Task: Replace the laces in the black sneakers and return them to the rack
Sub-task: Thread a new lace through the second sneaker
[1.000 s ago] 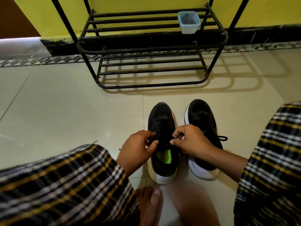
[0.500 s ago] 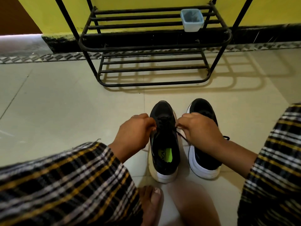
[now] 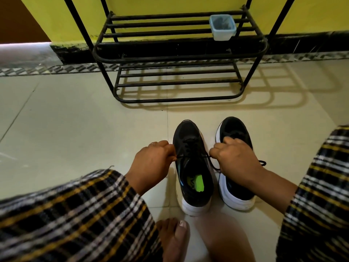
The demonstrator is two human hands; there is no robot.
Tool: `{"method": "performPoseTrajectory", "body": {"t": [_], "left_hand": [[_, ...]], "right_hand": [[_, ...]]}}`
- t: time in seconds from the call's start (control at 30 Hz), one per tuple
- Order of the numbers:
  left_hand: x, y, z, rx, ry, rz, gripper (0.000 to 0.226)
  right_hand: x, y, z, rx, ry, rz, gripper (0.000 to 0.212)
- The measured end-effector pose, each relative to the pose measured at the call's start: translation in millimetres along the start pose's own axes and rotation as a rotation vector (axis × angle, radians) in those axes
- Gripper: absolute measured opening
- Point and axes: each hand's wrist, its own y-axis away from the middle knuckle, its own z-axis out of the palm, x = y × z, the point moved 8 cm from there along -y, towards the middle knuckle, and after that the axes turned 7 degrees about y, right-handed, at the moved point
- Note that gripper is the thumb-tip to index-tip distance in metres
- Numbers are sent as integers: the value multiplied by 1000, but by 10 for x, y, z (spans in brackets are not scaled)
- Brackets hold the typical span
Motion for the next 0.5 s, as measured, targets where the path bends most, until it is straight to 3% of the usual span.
{"method": "performPoseTrajectory", "body": {"t": [0.07,0.13,0.4,0.5], "left_hand": [[31,-8,-64,46,19,17,19],[70,-14,-90,70,11,39,19],[-117,72,137,-33,-38,-19,23],[-148,108,219,-20,83,3,16]], "right_hand": [[22,-32,-72,23,12,-8,29],[45,-70,-137,58,43,-10,34],[30,29,65,56,67,-4,34],[53,-2,109,23,47,10,19]]}}
